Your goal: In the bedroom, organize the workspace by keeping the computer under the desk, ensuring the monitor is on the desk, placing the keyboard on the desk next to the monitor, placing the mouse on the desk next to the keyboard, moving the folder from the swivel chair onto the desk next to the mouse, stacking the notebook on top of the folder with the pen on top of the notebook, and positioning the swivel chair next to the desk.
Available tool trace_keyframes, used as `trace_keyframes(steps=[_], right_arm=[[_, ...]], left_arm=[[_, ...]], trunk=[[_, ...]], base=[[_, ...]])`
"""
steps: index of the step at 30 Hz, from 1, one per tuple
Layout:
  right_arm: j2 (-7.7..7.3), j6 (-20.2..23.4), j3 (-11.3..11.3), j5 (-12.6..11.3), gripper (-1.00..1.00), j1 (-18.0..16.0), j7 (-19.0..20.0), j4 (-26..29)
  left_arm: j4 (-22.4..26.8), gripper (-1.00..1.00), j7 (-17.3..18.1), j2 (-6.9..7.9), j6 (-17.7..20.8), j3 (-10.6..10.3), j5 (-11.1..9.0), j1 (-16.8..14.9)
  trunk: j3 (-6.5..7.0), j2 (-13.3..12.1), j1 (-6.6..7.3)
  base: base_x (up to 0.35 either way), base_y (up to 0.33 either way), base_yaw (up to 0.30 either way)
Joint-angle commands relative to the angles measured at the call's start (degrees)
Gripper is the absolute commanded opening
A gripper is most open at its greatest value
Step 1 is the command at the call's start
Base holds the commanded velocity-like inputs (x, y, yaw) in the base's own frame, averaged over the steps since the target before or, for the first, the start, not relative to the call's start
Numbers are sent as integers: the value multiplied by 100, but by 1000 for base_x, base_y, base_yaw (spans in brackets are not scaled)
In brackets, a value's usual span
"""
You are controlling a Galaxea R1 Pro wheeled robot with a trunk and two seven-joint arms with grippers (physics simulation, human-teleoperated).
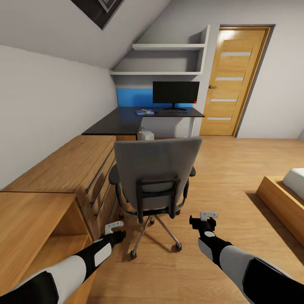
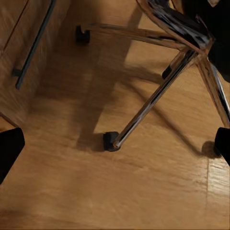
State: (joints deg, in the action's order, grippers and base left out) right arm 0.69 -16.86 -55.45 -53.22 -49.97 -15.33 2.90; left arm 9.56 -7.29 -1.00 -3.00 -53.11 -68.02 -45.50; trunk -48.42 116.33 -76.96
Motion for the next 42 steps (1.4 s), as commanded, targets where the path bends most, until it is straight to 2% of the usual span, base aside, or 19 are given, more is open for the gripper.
trace_keyframes(steps=[1, 6, 15, 34, 42], right_arm=[[17, -10, -52, -66, 100, -4, -26, 2], [44, -9, -53, -101, 100, -4, -35, 1], [146, -9, -53, -117, 100, -4, -35, 0], [177, -19, -62, -80, 100, 4, -31, 8], [168, -19, -55, -76, 100, 4, -31, 12]], left_arm=[[-139, 100, -29, -1, -253, -53, -44, -3], [-236, 100, -36, -27, -364, -69, -36, -3], [-289, 100, -65, -185, -405, -69, -43, -3], [-297, 100, -58, -257, -443, -76, -32, -3], [-294, 100, -77, -299, -348, -66, -31, -3]], trunk=[[-23, 44, -22], [-113, 244, -131], [-275, 605, -329], [-616, 1367, -746], [-760, 1688, -922]], base=[[0, 0, 0], [0, 0, 0], [0, 0, 0], [0, 0, 0], [0, 0, 0]])
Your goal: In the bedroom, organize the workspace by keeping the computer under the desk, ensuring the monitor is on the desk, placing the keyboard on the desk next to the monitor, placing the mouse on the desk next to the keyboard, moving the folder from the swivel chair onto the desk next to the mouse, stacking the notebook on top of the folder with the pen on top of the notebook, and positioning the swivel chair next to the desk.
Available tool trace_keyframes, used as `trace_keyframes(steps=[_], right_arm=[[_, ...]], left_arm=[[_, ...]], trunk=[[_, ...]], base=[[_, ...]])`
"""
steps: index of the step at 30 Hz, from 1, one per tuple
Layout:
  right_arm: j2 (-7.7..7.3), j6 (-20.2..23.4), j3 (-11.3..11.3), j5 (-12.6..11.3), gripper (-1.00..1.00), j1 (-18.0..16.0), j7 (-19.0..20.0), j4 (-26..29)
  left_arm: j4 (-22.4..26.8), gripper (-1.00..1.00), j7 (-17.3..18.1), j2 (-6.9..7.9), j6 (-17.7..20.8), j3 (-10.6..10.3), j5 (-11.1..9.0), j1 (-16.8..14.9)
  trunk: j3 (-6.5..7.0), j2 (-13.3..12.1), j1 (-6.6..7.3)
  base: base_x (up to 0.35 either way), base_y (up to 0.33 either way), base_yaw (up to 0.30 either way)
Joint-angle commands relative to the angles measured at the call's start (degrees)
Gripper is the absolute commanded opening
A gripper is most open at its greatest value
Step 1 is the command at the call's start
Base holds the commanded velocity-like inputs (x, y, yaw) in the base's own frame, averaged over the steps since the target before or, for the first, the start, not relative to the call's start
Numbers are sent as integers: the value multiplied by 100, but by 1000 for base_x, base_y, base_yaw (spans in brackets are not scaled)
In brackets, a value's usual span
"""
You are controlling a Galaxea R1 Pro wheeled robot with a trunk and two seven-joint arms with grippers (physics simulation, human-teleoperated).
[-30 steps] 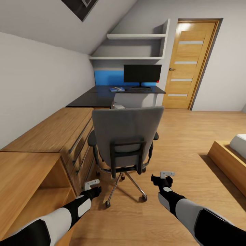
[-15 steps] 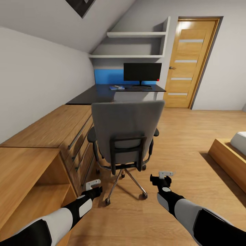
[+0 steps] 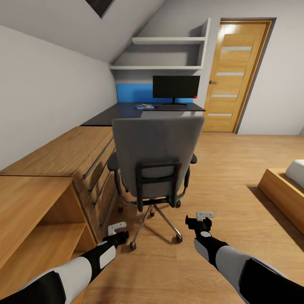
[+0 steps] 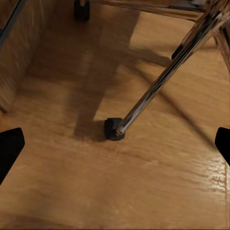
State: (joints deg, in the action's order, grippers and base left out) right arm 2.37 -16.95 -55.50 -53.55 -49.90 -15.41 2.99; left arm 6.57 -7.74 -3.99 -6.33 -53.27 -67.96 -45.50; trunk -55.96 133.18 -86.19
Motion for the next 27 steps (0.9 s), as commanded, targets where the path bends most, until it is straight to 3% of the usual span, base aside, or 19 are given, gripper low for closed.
trace_keyframes(steps=[1, 6, 10, 16, 17, 23, 27], right_arm=[[-1, -10, -50, -42, 100, -2, -24, 4], [-6, -3, -38, -44, 100, -2, -43, 5], [-13, 10, -22, -48, 100, -2, -60, 1], [-11, 6, -23, -50, 100, -2, -66, 6], [-7, 2, -30, -50, 100, -2, -66, 8], [0, -77, -62, -44, 100, -2, -32, 40], [0, -94, -65, -42, 100, -2, -26, 43]], left_arm=[[14, 100, -34, 1, 31, -48, -33, -3], [82, 100, -45, 29, 448, -43, -23, -100], [145, 100, -50, 165, 935, -27, -34, -411], [176, 100, -34, 230, 1145, 9, -53, -564], [180, 100, -23, 234, 1113, 14, -59, -583], [99, 100, -12, 241, -8, 8, -81, -615], [44, 100, 3, 221, -141, -2, -80, -617]], trunk=[[-23, 44, -21], [-113, 244, -131], [-185, 405, -219], [-293, 645, -351], [-293, 645, -351], [-293, 645, -351], [-293, 645, -351]], base=[[0, 0, 0], [0, 0, 0], [0, 0, 0], [0, 0, 0], [0, 0, 0], [0, 0, 0], [77, 0, 0]])
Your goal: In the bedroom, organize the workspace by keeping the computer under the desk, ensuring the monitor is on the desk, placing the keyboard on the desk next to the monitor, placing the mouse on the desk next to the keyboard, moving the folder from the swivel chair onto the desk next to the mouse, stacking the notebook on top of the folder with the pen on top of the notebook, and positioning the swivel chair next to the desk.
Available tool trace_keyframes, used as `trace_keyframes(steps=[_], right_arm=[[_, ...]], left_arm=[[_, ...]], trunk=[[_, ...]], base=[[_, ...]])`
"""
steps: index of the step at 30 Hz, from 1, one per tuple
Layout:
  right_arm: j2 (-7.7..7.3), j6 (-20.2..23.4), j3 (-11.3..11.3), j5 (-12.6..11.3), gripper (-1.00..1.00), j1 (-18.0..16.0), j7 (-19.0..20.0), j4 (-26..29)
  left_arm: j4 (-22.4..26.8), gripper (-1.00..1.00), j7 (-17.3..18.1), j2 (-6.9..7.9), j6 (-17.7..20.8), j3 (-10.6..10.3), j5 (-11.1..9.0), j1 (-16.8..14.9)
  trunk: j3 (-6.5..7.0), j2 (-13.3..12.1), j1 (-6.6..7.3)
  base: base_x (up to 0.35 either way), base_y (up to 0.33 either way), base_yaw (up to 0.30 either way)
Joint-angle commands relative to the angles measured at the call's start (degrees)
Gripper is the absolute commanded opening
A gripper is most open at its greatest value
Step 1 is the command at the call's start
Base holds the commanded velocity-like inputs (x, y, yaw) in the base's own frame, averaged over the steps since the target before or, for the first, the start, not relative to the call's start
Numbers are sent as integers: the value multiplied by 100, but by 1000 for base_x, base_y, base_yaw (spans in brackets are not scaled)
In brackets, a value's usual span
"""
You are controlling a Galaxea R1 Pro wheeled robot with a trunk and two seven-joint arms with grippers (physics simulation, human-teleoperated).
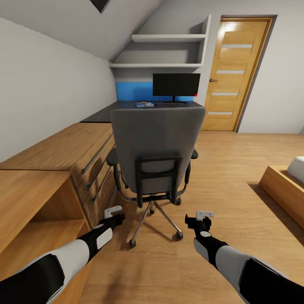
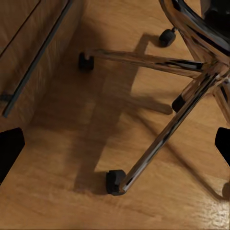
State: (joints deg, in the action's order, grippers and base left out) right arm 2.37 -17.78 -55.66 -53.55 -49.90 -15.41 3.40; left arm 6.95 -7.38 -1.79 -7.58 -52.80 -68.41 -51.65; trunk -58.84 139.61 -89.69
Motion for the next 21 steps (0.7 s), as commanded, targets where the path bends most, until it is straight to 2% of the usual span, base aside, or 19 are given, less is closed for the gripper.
trace_keyframes(steps=[1, 7, 15, 21], right_arm=[[1, -12, -45, -42, 100, -2, -24, 3], [1, -14, -46, -42, 100, -2, -23, 0], [1, -15, -49, -42, 100, -2, -23, 1], [1, -15, -50, -37, 100, -2, -23, 3]], left_arm=[[-2, 100, -30, -15, -33, -52, -33, -3], [-8, 100, -23, -53, -47, -59, -32, -3], [-9, 100, -26, -90, -50, -58, -32, -3], [-9, 100, -26, -97, -51, -56, -32, -3]], trunk=[[-5, 2, 0], [-5, 2, 0], [-5, 2, 0], [-5, 2, 0]], base=[[234, 0, 0], [208, 0, 0], [63, 0, 0], [226, 0, 0]])
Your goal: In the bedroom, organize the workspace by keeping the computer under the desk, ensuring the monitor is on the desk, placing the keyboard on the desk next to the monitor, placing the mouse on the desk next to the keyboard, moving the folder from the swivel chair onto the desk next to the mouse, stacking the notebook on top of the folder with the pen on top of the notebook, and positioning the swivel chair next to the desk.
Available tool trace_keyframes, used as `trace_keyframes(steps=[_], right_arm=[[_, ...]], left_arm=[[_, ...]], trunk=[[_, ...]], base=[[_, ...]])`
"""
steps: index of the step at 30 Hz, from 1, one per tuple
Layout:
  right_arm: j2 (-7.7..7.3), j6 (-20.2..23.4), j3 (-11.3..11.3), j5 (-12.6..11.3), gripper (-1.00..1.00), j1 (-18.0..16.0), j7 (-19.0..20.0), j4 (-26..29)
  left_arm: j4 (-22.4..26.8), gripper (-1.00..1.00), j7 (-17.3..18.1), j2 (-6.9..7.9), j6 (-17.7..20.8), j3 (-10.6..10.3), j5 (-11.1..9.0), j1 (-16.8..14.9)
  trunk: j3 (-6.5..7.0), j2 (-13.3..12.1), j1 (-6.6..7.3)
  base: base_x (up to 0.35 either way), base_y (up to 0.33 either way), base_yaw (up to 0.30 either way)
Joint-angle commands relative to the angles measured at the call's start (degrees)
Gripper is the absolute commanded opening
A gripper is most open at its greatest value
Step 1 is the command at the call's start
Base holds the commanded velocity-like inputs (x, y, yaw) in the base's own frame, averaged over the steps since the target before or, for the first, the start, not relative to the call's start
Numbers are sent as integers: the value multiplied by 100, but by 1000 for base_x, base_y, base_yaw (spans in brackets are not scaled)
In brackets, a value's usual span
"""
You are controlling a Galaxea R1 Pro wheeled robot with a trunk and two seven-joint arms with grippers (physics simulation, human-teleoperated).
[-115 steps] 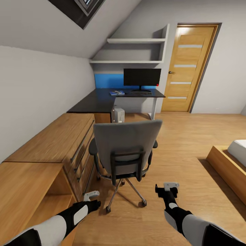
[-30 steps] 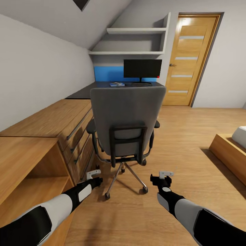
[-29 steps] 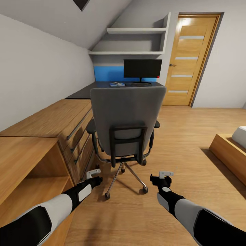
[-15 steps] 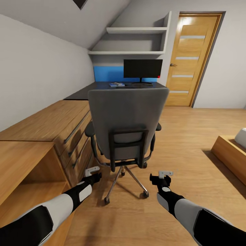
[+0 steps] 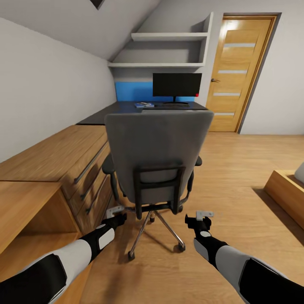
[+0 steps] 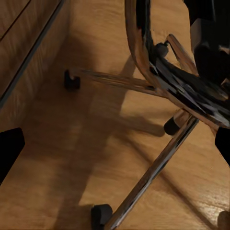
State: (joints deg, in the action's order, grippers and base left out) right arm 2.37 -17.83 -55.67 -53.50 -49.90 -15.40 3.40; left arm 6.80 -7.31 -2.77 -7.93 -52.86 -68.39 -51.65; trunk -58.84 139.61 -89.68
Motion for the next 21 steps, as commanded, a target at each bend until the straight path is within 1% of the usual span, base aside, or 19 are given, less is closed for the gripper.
trace_keyframes(steps=[1, 7, 10, 15, 21], right_arm=[[1, -10, -49, -41, 100, -2, -25, 2], [1, -10, -49, -39, 100, -2, -22, 2], [1, -10, -49, -38, 100, -2, -22, 2], [-1, -10, -49, -38, 100, -2, -22, 2], [-6, -10, -41, -38, 100, -2, -20, 2]], left_arm=[[6, 100, -33, 1, -16, -49, -34, -3], [6, 100, -33, 1, -16, -52, -34, -3], [6, 100, -33, -3, -16, -56, -30, -3], [6, 100, -34, -4, -22, -57, -26, -3], [6, 100, -33, -10, -31, -57, -26, -3]], trunk=[[-5, 2, -1], [-3, 2, -1], [5, 2, -1], [26, 2, -1], [54, 2, -1]], base=[[186, 0, 0], [87, 0, -8], [128, 0, -77], [265, -17, -131], [307, -110, -144]])
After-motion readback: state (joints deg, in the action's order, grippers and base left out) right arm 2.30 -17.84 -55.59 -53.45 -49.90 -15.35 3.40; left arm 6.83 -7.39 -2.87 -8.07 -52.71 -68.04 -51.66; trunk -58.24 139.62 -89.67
